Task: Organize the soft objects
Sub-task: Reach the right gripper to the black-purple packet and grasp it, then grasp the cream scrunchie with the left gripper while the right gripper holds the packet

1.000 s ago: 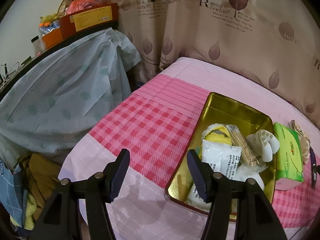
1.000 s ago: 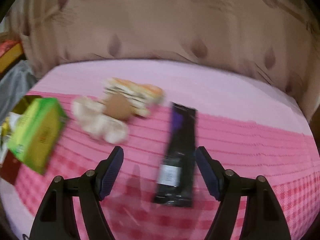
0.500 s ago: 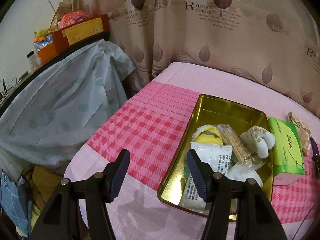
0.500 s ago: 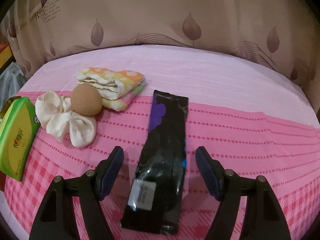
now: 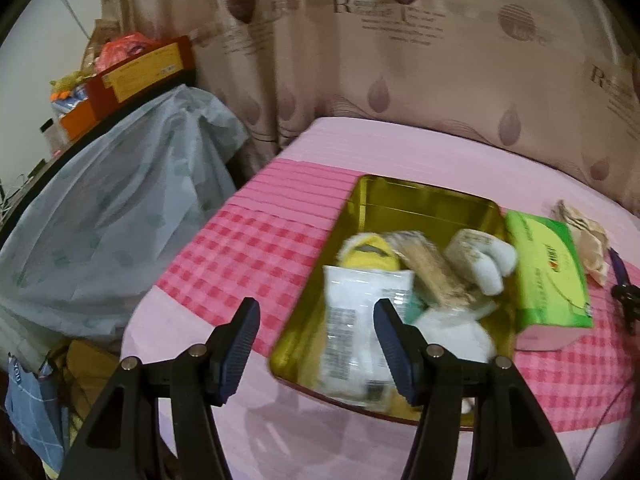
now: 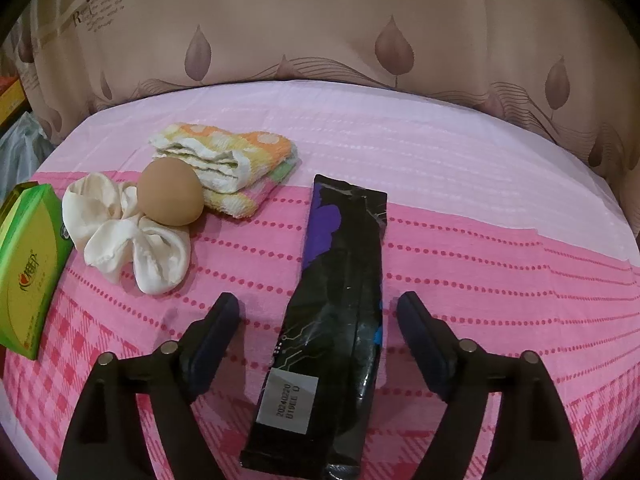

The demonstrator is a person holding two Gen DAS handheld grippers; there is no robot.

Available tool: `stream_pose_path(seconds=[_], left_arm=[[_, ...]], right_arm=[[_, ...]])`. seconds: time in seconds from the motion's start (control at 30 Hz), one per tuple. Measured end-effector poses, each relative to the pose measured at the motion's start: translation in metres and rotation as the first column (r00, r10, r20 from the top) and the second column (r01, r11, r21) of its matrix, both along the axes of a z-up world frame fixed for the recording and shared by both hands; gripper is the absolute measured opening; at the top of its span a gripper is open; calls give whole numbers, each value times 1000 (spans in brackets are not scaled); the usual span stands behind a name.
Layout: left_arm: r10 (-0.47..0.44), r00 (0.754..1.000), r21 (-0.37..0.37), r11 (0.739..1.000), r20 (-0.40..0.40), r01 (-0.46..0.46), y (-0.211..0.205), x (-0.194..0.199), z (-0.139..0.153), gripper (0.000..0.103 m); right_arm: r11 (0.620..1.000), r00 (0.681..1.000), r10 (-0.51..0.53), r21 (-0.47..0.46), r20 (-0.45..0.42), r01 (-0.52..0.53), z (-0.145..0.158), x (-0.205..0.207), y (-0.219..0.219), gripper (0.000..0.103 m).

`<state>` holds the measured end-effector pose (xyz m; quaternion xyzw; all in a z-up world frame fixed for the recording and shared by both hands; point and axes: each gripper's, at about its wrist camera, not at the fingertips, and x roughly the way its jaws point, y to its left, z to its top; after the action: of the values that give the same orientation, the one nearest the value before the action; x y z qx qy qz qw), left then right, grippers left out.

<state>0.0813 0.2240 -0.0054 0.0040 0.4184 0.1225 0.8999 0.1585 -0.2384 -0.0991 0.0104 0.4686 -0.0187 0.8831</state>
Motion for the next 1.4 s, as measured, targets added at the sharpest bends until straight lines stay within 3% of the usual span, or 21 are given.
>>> stream_pose_path(seconds=[0.27,0.33,0.4,0.47,0.57,1.03,1.17,1.4], left_arm=[[-101,995,0,995,-5,101,-47,14,4,61],[-135,991,-4,991,-1,135,-61,20,8,61],[-166,986,-13,986,5,166,-74,25,9,61],[-199,980,-20,980,2,199,-89,30,8,61],[-261,965,-21,965,-13,260,-115,37,5,61],[-478,876,-169,870,-62,463,-240,70,-10,61],[-490,868,-224,858,-82,463,-261,84,-18,61],[-476,870,-278,859,-127,430,-281,117,-38,61]], right_arm=[[1000,1000,-11,-2,-5,11,0,3,1,86],[1000,1000,-14,1,0,14,1,2,-1,80],[1000,1000,-24,8,17,24,3,1,-3,58],[999,999,-32,19,29,32,5,-1,-6,46],[999,999,-34,28,32,33,6,-3,-10,43],[1000,999,-24,11,27,23,10,-39,-19,39],[999,999,-36,4,26,36,10,-54,-30,39],[998,998,-53,17,32,53,10,-72,-50,40]])
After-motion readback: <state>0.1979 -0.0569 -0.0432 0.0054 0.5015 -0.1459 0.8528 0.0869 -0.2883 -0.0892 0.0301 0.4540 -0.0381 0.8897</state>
